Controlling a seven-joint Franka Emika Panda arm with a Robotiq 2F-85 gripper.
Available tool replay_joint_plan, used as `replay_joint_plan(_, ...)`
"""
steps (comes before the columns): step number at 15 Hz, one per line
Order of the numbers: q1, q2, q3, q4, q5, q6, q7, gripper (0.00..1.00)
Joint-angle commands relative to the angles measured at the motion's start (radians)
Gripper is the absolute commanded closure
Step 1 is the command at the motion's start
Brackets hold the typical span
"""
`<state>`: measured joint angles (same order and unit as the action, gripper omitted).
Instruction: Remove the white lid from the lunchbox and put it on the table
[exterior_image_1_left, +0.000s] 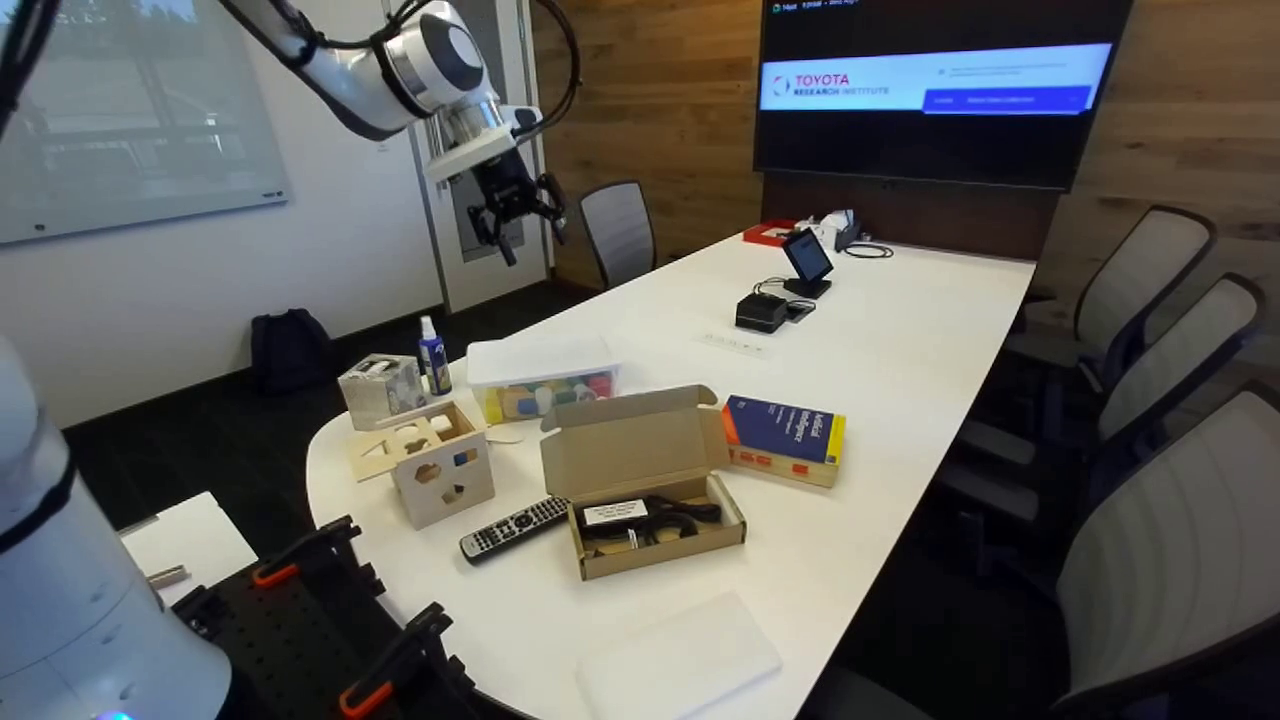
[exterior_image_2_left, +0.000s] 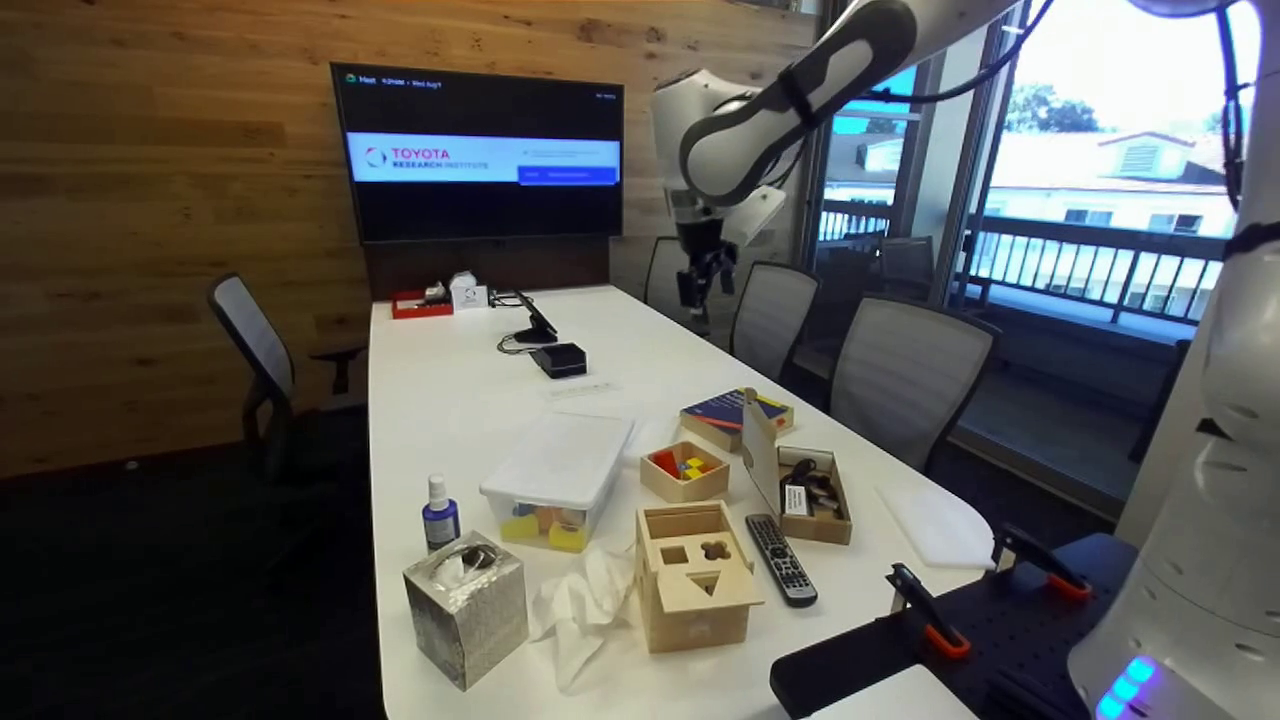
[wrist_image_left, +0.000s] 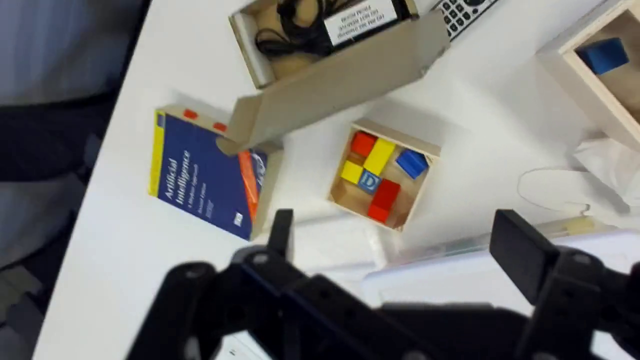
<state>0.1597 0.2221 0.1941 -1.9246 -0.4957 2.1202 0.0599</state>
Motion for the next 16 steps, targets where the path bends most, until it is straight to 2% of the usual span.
replay_joint_plan(1,0.095,0.206,-0.008,0.165,-0.073,0.043,-0.019,0.0)
replay_joint_plan(5,0.198,0.377,-0.04,0.296,-0.108,0.024,0.005,0.0)
replay_joint_plan(8,0.245,0.476,-0.049,0.386,-0.099,0.033,-0.016,0.0)
replay_joint_plan(16,0.298,0.694,-0.034,0.594,-0.027,0.121,-0.132,0.0)
